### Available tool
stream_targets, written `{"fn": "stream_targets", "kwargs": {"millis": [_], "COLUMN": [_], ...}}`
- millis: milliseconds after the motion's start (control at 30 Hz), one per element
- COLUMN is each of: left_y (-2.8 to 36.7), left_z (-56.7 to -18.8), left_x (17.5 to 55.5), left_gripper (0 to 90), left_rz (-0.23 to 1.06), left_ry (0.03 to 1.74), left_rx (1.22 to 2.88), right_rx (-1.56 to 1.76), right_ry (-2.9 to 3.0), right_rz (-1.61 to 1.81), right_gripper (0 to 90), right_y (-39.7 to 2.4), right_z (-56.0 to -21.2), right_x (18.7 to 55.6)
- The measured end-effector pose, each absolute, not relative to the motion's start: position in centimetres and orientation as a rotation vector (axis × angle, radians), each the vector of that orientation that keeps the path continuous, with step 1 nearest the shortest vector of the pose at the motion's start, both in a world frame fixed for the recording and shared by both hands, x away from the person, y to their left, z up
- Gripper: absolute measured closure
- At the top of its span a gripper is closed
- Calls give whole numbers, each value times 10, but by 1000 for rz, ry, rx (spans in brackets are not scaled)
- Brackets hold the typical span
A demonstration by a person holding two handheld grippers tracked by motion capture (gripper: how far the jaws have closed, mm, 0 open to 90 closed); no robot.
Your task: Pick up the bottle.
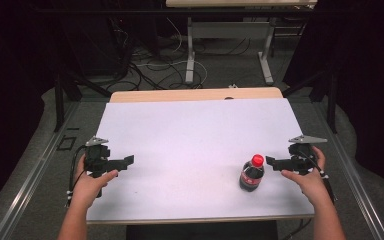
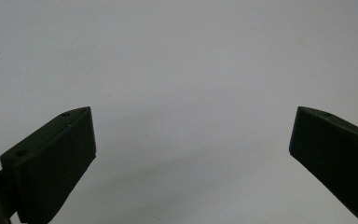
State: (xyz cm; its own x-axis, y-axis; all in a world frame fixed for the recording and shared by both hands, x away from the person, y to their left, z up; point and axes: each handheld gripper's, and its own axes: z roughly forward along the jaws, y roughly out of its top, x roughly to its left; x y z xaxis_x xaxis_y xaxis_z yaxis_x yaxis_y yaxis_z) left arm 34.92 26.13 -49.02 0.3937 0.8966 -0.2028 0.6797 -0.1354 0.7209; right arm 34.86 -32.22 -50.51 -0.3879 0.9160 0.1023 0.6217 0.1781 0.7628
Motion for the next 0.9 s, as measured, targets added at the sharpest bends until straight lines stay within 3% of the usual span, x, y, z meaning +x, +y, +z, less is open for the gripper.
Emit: {"fn": "stream_targets", "kwargs": {"millis": [333, 533, 900], "left_y": [237, 228, 222], "left_z": [-461, -458, -457], "left_x": [333, 329, 327], "left_gripper": [4, 4, 4], "left_rz": [366, 383, 427], "left_ry": [1254, 1228, 1199], "left_rx": [1876, 1922, 1943], "right_rx": [1352, 1300, 1216], "right_ry": [2122, 2175, 2271], "right_rz": [1071, 1118, 1157], "right_gripper": [22, 121, 151], "right_y": [-322, -316, -299], "right_z": [-477, -464, -470], "right_x": [327, 310, 284]}}
